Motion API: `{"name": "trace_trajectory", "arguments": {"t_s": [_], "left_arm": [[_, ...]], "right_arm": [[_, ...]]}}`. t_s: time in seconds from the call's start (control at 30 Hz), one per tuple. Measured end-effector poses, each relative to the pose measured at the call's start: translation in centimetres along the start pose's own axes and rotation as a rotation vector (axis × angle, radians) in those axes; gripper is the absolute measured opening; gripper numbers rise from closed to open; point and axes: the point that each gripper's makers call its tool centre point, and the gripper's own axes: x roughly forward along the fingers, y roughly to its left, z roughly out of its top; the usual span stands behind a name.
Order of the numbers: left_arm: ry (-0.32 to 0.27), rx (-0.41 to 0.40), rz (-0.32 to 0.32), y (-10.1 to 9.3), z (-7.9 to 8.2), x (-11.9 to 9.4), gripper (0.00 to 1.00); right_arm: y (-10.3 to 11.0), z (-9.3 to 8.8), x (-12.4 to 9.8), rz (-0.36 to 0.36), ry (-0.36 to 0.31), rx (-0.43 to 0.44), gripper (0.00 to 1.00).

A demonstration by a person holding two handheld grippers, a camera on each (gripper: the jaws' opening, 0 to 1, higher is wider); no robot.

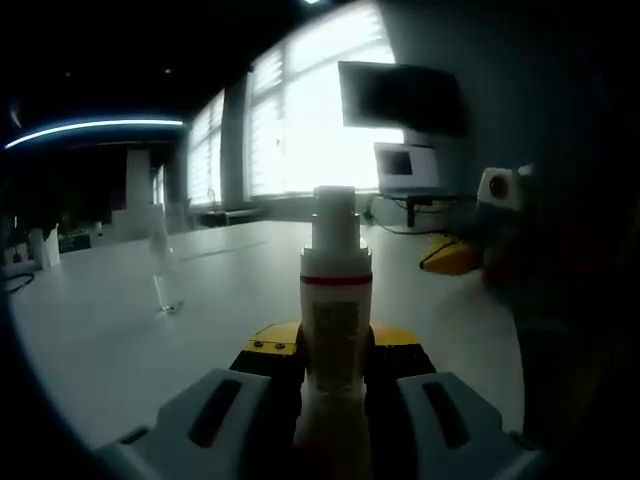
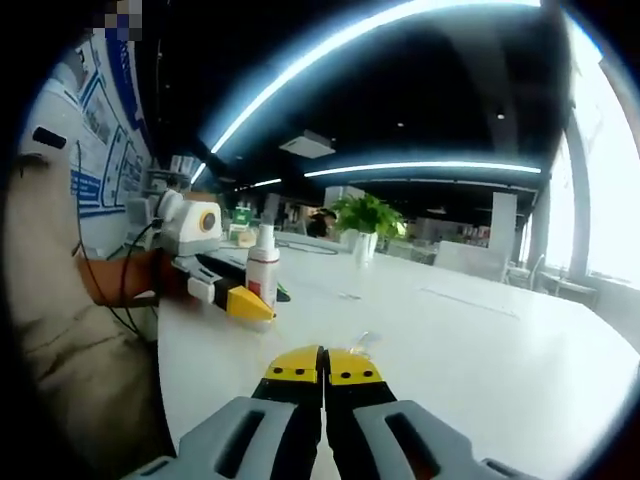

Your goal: Clamp pump bottle remove cover press pump head put on cover

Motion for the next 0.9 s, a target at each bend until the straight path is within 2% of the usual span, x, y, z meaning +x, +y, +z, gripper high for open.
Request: {"name": "trace_trajectory", "arguments": {"t_s": [0.9], "left_arm": [[-0.002,0.005,-0.009,0.0,0.0,0.1,0.14]], "right_arm": [[1.2,-0.3,0.1,0.029,-0.018,0.038,0.0]]}}
